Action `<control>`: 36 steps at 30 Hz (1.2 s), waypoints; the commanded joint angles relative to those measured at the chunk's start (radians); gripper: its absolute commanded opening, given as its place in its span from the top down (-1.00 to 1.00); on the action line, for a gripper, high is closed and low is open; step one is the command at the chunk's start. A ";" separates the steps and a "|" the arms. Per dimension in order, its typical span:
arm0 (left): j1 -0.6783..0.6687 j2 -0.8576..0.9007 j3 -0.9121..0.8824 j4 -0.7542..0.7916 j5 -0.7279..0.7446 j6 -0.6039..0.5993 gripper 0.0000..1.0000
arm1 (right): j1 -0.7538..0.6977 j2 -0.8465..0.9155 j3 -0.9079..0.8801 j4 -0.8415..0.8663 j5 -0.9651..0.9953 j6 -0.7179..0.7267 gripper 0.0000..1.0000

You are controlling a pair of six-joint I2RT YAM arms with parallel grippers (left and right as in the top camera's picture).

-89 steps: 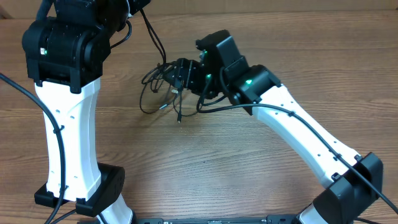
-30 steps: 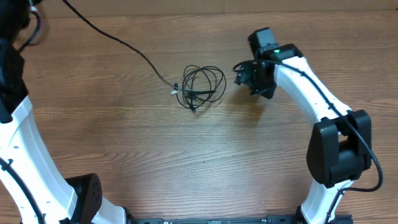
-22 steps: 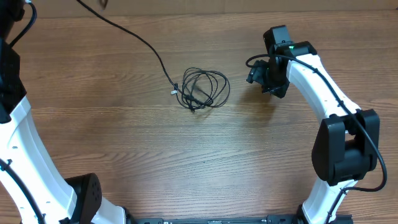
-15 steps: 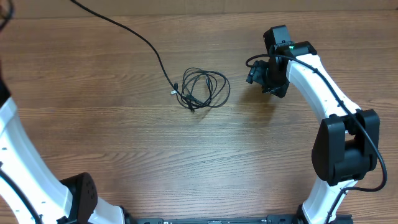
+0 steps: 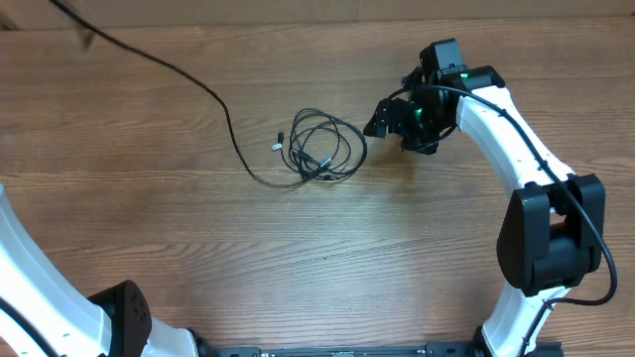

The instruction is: Untangle cables

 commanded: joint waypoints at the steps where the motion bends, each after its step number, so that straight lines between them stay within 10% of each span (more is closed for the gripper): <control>1: 0.013 -0.047 0.011 0.107 -0.034 -0.076 0.92 | 0.023 -0.037 0.016 0.010 -0.068 -0.030 -0.69; 13: 0.174 -0.093 0.011 0.283 -0.124 -0.159 0.92 | 0.028 -0.037 0.016 0.013 0.004 0.001 -0.70; 21: 0.257 -0.058 0.010 0.063 -0.126 0.029 0.92 | 0.028 -0.037 0.015 0.016 0.005 0.001 -0.69; 36: 0.257 0.253 -0.003 -0.394 -0.889 -0.075 0.92 | 0.028 -0.037 0.015 0.012 0.007 0.001 -0.69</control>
